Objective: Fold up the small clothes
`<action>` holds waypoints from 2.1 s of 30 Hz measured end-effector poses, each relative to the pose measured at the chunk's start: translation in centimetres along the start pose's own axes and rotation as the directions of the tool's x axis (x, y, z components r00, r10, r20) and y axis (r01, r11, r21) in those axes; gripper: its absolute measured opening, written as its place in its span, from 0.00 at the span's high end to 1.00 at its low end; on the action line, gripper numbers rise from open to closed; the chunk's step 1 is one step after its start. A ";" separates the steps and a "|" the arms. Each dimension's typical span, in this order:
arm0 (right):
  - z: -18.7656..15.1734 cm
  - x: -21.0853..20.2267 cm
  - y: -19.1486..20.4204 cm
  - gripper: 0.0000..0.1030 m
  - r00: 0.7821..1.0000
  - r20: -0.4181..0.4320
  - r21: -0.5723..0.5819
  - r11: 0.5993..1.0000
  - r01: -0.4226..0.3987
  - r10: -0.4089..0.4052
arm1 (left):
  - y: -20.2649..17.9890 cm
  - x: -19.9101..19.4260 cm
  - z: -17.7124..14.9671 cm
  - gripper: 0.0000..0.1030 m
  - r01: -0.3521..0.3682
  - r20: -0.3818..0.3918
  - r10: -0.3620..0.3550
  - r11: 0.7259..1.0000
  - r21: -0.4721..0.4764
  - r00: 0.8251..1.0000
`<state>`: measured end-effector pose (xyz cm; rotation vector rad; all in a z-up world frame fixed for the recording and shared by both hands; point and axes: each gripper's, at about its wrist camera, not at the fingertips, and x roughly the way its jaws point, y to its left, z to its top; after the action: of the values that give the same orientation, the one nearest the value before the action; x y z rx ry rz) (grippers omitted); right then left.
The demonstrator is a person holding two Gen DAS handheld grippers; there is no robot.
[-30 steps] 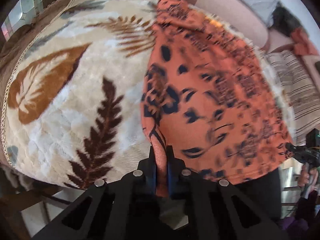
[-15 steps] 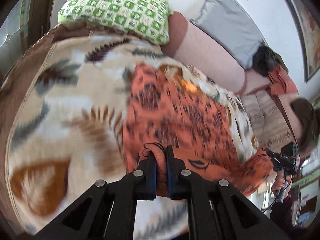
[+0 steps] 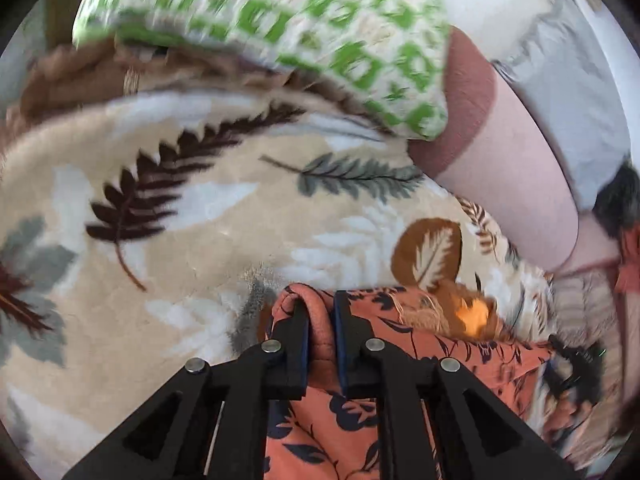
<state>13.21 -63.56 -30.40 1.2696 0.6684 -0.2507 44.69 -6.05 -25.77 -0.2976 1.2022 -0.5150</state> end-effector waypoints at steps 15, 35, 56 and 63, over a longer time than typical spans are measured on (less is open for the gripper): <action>-13.2 1.2 8.9 0.49 0.976 -0.129 -0.603 0.796 0.061 -0.173 | 2.7 -9.1 -5.1 0.25 0.073 0.299 -0.076 0.997 0.021 0.951; -12.4 9.0 12.5 0.63 0.990 -0.062 -0.516 0.853 0.078 -0.129 | 2.3 -4.3 -12.8 0.24 -0.184 0.162 0.150 0.958 0.222 0.975; -21.0 -7.9 -5.0 0.27 0.995 -0.099 -0.078 0.996 -0.032 0.025 | 2.9 -7.5 -20.7 0.19 0.019 -0.015 -0.021 0.992 -0.127 1.000; -19.5 -5.3 -6.2 0.27 0.997 0.008 0.050 0.996 -0.071 0.071 | 2.3 -4.7 -19.0 0.19 0.104 0.053 -0.093 0.956 -0.275 0.994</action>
<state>-0.51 -48.19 -34.96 1.3373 0.6140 -0.2136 26.12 -0.66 -29.55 -0.6072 1.2256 -0.4236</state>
